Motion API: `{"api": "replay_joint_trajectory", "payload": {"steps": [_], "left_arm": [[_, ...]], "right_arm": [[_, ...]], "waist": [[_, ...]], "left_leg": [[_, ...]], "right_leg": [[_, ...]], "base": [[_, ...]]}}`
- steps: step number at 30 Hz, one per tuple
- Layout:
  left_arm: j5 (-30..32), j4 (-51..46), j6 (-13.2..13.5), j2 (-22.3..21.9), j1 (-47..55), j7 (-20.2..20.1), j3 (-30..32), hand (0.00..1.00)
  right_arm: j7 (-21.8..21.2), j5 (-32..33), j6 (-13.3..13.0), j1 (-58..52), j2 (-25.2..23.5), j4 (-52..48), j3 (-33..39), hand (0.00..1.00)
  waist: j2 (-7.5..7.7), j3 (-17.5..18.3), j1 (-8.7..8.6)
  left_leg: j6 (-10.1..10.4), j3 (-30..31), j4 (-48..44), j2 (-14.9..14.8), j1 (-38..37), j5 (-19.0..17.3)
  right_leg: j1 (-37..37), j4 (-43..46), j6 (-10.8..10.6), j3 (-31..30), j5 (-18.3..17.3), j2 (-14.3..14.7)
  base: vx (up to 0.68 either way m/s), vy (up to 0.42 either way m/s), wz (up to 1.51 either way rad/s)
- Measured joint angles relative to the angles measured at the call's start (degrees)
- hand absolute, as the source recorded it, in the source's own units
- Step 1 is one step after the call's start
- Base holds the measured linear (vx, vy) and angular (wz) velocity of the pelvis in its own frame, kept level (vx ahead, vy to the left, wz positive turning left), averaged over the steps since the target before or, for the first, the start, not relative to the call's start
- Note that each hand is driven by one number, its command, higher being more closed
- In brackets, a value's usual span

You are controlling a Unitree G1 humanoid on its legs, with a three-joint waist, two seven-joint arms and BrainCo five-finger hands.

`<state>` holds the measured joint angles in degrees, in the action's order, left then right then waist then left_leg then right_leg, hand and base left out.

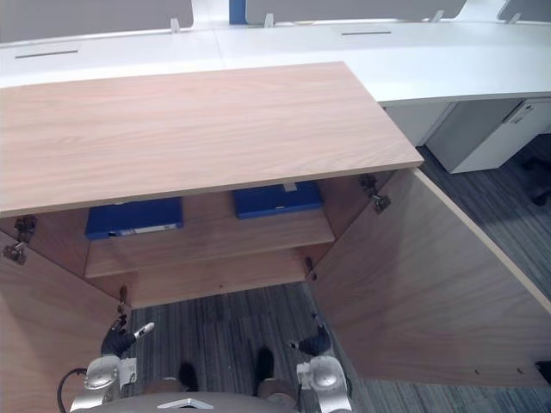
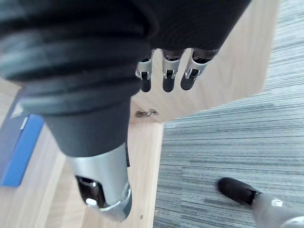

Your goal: Walk over to the cabinet, pick up the folder, carry it to the office cabinet, place the folder inside the office cabinet, then close the office cabinet door

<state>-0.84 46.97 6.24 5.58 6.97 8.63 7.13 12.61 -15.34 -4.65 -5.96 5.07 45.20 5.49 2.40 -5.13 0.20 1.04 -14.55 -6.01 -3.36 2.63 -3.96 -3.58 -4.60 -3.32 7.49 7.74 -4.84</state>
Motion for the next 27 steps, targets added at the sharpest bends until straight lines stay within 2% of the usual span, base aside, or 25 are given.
{"api": "replay_joint_trajectory", "payload": {"steps": [4, 10, 12, 16, 21, 23, 27], "left_arm": [[0.56, 3.14, -0.64, -0.15, 0.52, -0.72, 0.23, 0.00], [2.22, 4.42, -1.25, -0.24, 1.79, -0.77, 0.23, 0.00], [2.24, 5.63, -1.33, -0.24, 1.79, -0.81, 0.16, 0.00], [2.32, 5.77, -1.38, -0.09, 2.15, -1.38, 0.13, 0.00], [3.50, 5.36, -1.39, -0.06, 2.33, -1.42, 0.07, 0.00], [3.90, 5.32, -1.39, -0.08, 2.45, -1.41, -0.06, 0.00], [4.53, 5.20, -1.39, -0.09, 3.03, -1.38, -0.60, 0.00]], "right_arm": [[-0.02, 0.44, 1.21, -0.75, -0.22, 3.29, 1.76, 0.00], [0.00, 2.31, 1.38, -1.58, -0.73, 3.55, 3.20, 0.00], [0.01, 2.64, 1.41, -1.67, -1.43, 3.55, 4.15, 0.00], [0.06, 2.65, 1.46, -1.72, -2.20, 2.36, 4.28, 0.00], [0.33, 2.73, 1.89, -5.04, -2.68, -11.78, 4.70, 0.00], [0.60, 3.80, 1.15, -6.34, -3.01, -19.26, 7.20, 0.00], [2.47, 4.30, 0.71, -8.28, -4.78, -26.36, 11.31, 0.00]], "waist": [[0.26, 0.33, -0.33], [0.45, 1.46, -0.27], [0.47, 1.56, -0.42], [0.49, 1.58, -0.64], [0.51, 1.60, -1.73], [0.49, 1.60, -2.53], [0.48, 1.59, -3.49]], "left_leg": [[-0.29, 0.44, 2.93, 1.05, -2.68, 1.01], [-0.27, 0.29, 6.65, 2.37, -6.74, 1.77], [-0.39, -0.65, 7.18, 2.68, -8.30, 1.78], [-0.96, -3.22, 7.06, 3.00, -9.85, 0.82], [-1.11, -7.02, 5.96, 3.02, -10.72, -1.21], [-0.99, -9.01, 4.84, 2.82, -10.84, -2.31], [-0.87, -11.33, 3.53, 2.41, -11.52, -3.97]], "right_leg": [[0.93, -0.34, -0.08, -0.82, -0.04, -0.35], [2.53, -0.35, -0.70, -2.74, -0.30, -0.58], [3.15, -0.22, -1.54, -3.99, -0.01, -0.60], [3.45, -0.02, -1.69, -6.90, 0.37, -0.23], [2.64, -0.01, -2.08, -10.63, 0.47, 0.19], [2.22, 0.01, -1.98, -12.46, 0.63, 0.48], [2.24, 0.02, -2.15, -14.79, 0.86, 1.16]], "base": [[-0.03, 0.019, -0.11], [0.00, 0.035, -0.16], [0.03, 0.040, -0.22], [0.01, 0.024, -0.37], [-0.03, 0.012, -0.41], [-0.02, -0.005, -0.44], [-0.01, -0.007, -0.36]]}}
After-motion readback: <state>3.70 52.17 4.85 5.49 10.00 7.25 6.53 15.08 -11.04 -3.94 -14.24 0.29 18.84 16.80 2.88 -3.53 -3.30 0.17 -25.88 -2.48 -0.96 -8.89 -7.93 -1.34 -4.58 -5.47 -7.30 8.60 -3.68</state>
